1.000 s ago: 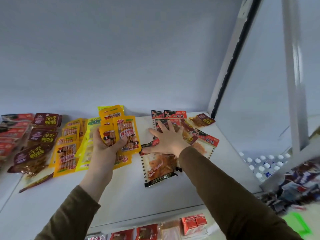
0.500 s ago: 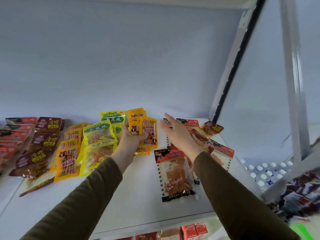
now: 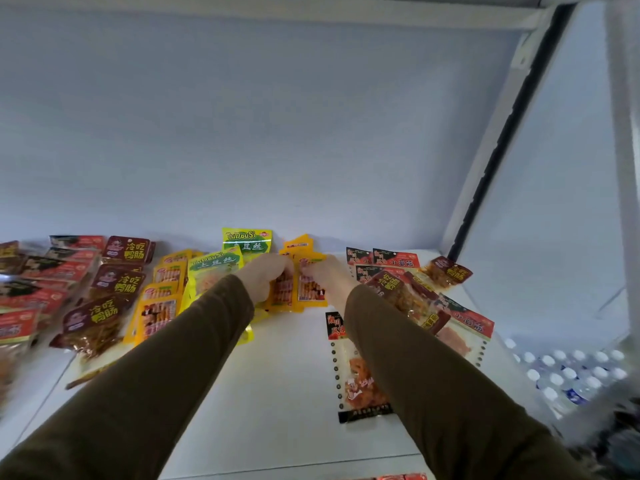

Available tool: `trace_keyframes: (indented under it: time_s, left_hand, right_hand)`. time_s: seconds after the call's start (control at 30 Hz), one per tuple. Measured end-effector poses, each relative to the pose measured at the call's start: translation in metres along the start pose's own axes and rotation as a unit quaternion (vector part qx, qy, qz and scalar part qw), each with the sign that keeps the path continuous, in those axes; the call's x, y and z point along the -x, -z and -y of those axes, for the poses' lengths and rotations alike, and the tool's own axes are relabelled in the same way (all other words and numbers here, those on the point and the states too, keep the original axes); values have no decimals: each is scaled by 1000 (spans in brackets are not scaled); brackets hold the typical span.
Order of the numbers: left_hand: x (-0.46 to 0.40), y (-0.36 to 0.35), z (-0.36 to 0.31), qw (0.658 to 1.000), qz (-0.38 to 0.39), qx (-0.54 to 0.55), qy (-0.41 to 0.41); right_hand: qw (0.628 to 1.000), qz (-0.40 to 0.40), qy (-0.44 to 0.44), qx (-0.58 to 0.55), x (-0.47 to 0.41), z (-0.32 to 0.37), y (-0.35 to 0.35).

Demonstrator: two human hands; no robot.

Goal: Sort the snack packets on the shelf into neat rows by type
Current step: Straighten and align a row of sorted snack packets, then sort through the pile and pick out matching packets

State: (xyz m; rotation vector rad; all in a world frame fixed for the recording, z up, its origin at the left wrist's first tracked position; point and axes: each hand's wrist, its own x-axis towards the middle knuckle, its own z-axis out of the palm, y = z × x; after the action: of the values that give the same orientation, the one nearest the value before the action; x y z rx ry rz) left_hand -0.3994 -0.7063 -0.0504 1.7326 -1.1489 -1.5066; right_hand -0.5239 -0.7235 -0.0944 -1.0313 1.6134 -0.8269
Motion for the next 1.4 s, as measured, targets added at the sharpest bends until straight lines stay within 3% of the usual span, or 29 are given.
trace_keyframes:
  time_s: [0.27, 0.4, 0.57, 0.63, 0.8, 0.93, 1.23, 1.4]
  left_hand:
    - [19, -3, 2, 992, 9, 124, 24]
    - [22, -6, 8, 986, 3, 167, 16]
    - [30, -13, 9, 990, 17, 142, -12]
    - [33, -10, 8, 990, 26, 134, -22]
    - [29, -13, 11, 988, -6, -19, -152]
    - [31, -27, 31, 966, 15, -98, -237]
    - [51, -66, 79, 860, 40, -420, -287]
    - [59, -76, 88, 854, 55, -450, -255]
  right_hand:
    - [998, -34, -46, -34, -37, -22, -15]
    - [990, 1, -56, -128, 38, 6, -8]
    - [992, 54, -25, -115, 68, 7, 0]
    - [995, 34, 7, -93, 75, 10, 9]
    - [988, -6, 148, -32, 88, 2, 60]
    - [971, -122, 193, 75, 92, -20, 111]
    - [927, -212, 98, 294, 84, -88, 152]
    - [910, -174, 38, 376, 77, -103, 141]
